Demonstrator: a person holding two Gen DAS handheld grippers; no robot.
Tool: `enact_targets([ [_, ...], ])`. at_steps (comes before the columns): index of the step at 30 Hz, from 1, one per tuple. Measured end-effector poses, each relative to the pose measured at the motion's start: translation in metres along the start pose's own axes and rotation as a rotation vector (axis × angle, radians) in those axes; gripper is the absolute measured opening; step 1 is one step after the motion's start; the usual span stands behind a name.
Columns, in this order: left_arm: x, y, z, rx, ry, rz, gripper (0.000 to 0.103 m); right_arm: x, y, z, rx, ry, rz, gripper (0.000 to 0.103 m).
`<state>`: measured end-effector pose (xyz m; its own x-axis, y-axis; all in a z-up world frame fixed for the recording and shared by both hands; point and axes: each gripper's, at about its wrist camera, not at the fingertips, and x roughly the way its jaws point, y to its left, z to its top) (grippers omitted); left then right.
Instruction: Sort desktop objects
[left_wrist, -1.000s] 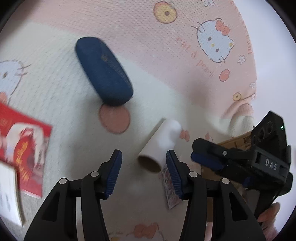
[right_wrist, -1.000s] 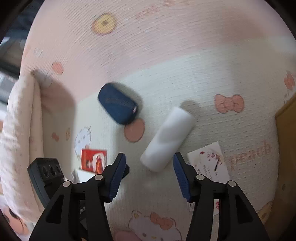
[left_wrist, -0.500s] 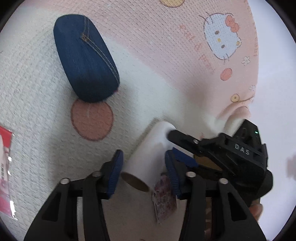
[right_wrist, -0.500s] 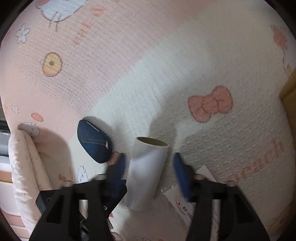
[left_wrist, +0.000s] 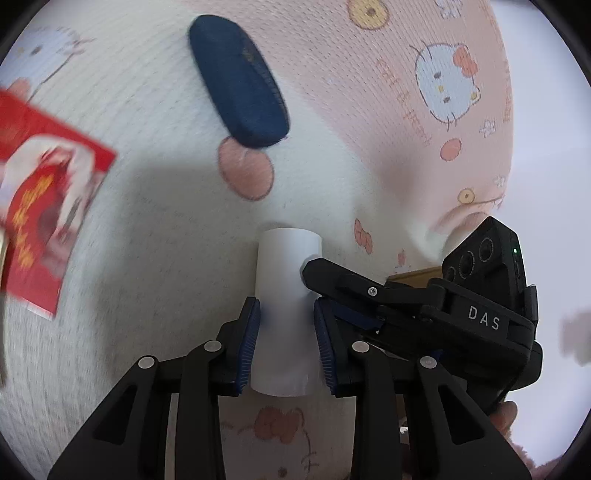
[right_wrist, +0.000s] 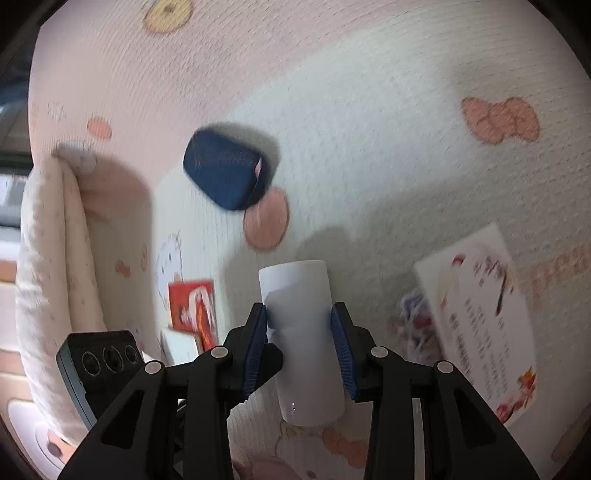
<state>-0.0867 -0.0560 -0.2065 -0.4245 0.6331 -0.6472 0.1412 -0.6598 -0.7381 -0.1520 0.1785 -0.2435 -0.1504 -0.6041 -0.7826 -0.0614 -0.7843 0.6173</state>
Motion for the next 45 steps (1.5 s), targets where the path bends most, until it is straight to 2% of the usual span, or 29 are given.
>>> enact_targets([
  [5, -0.005, 0.001, -0.006, -0.001, -0.007, 0.009, 0.033, 0.001, 0.010, -0.005, -0.047, 0.020, -0.019, 0.034],
  [7, -0.008, -0.003, -0.006, 0.025, -0.010, 0.015, 0.036, 0.000, 0.008, -0.008, -0.046, 0.022, -0.009, 0.034],
  [9, -0.011, -0.007, -0.005, 0.050, -0.015, 0.032, 0.043, -0.011, 0.005, -0.010, -0.057, 0.006, -0.008, 0.036],
  [11, -0.015, -0.008, -0.004, 0.072, -0.015, 0.038, 0.047, -0.020, 0.009, -0.012, -0.099, -0.024, -0.041, 0.043],
  [13, -0.018, -0.004, -0.005, 0.059, -0.005, 0.025, 0.050, -0.031, 0.018, -0.016, -0.193, -0.069, -0.137, 0.047],
  [15, -0.021, 0.001, -0.008, 0.034, -0.003, 0.006, 0.051, -0.037, 0.024, -0.023, -0.274, -0.083, -0.184, 0.049],
  [20, -0.022, 0.016, -0.008, -0.040, 0.005, -0.026, 0.051, -0.031, 0.027, -0.039, -0.343, -0.009, -0.138, 0.054],
  [25, -0.009, 0.020, 0.002, -0.054, 0.053, -0.087, 0.051, -0.011, 0.032, -0.048, -0.396, 0.053, -0.172, 0.054],
  [30, 0.001, 0.026, 0.004, -0.095, 0.069, -0.112, 0.051, -0.001, 0.030, -0.046, -0.410, 0.055, -0.191, 0.054],
  [35, 0.001, 0.027, 0.004, -0.096, 0.068, -0.113, 0.051, 0.010, 0.029, -0.047, -0.436, 0.053, -0.198, 0.054],
  [38, 0.002, 0.028, 0.003, -0.107, 0.061, -0.126, 0.050, 0.011, 0.032, -0.051, -0.476, 0.025, -0.215, 0.054],
  [39, 0.003, 0.028, 0.003, -0.108, 0.062, -0.125, 0.047, 0.012, 0.033, -0.052, -0.487, 0.025, -0.219, 0.054],
  [41, 0.005, 0.027, 0.001, -0.110, 0.064, -0.142, 0.043, 0.012, 0.034, -0.053, -0.504, 0.016, -0.220, 0.050],
  [42, 0.005, 0.025, 0.001, -0.109, 0.063, -0.140, 0.043, 0.011, 0.034, -0.053, -0.504, 0.012, -0.216, 0.046],
  [45, 0.003, 0.019, 0.001, -0.086, 0.062, -0.140, 0.042, 0.008, 0.036, -0.055, -0.517, -0.001, -0.223, 0.044],
])
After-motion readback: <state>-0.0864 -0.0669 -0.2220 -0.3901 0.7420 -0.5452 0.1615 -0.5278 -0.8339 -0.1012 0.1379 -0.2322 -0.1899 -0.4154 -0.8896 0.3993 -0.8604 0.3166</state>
